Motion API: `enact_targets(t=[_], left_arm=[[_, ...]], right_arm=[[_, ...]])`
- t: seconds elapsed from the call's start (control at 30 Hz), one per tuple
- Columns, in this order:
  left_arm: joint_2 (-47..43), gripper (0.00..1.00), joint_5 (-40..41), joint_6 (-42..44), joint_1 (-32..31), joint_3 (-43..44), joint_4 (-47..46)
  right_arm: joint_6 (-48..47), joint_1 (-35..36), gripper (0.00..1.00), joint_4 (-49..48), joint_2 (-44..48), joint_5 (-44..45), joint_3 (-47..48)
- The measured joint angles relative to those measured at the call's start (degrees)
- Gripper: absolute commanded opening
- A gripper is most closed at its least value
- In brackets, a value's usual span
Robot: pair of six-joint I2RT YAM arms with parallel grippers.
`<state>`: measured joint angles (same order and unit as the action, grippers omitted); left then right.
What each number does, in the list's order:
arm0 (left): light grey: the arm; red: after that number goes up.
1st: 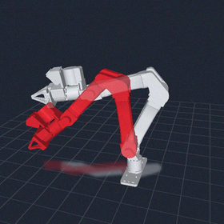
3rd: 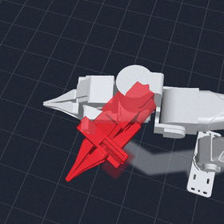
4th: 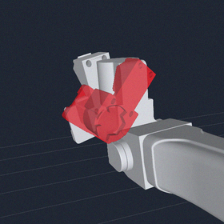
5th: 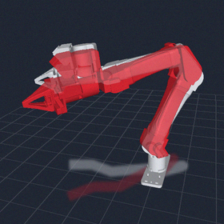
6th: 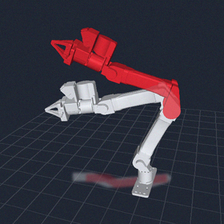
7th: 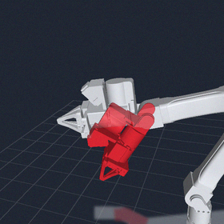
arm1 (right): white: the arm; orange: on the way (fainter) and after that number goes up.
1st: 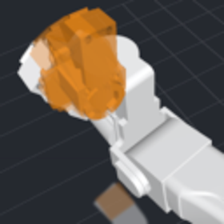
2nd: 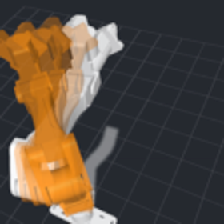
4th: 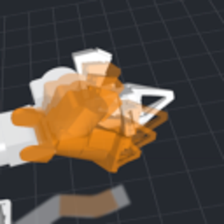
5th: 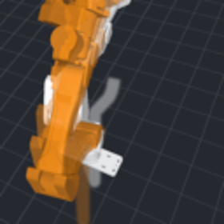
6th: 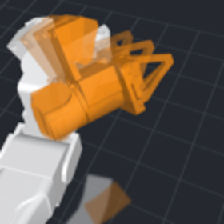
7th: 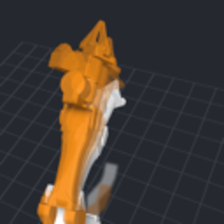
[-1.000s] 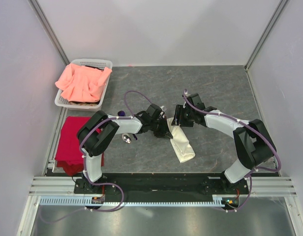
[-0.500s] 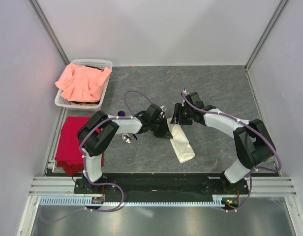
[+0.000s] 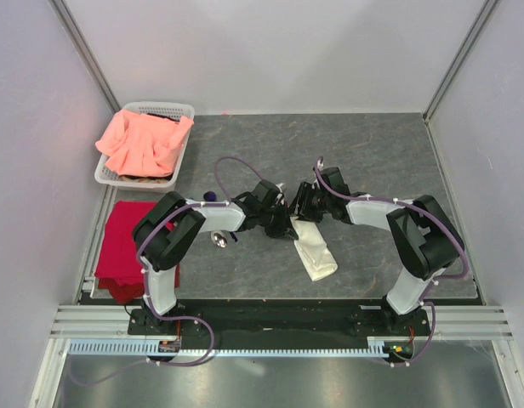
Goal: Fold the napkin into a case and place the utensils inside
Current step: Fold the 2/3-rectangle-folded napkin at the center of the board.
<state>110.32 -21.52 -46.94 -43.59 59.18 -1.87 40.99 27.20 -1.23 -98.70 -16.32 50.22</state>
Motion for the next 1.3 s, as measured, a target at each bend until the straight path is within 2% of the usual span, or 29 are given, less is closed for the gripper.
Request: enact_targets(t=[0.13,0.27,0.4,0.67,0.77,0.8,0.87,0.9,1.03,1.3], left_arm=[[-0.9,0.02,0.52,-0.02,0.02,-1.09,-0.28],[-1.57,0.02,0.68,-0.02,0.07,-2.12,-0.72],[-1.62,0.02,0.63,-0.02,0.07,-2.19,-0.72],[-1.62,0.02,0.46,-0.04,0.07,-2.58,-1.6],[-1.64,0.02,0.44,-0.04,0.07,-2.69,-1.77],[-1.64,0.02,0.44,-0.07,0.07,-2.71,-1.81],[-1.64,0.02,0.39,-0.07,0.07,-2.86,-2.14],[-1.64,0.02,0.33,-0.09,0.07,-2.95,-2.34],[-1.64,0.02,0.22,-0.11,0.07,-3.3,-3.13],[-2.19,0.02,0.52,-0.15,-0.09,-4.17,-3.91]], right_arm=[[3.3,-0.74,0.63,-5.57,-0.59,-2.95,-1.84],[4.66,-1.14,0.69,-7.21,-0.33,-4.66,-2.8],[3.63,-1.81,0.82,-3.48,3.34,-4.28,-2.95],[-0.81,-2.69,0.86,6.45,18.62,-3.61,-6.86],[-1.27,-2.58,0.79,7.72,22.88,-4.66,-11.61],[-1.27,-2.56,0.73,8.31,24.11,-4.9,-13.33],[-1.25,-2.32,0.67,9.25,26.05,-5.35,-16.41],[-1.03,-2.21,0.58,9.62,26.91,-5.57,-17.7],[0.02,-1.38,0.43,8.81,30.29,-6.49,-22.29],[4.96,1.27,0.4,1.77,32.68,-8.24,-31.26]])
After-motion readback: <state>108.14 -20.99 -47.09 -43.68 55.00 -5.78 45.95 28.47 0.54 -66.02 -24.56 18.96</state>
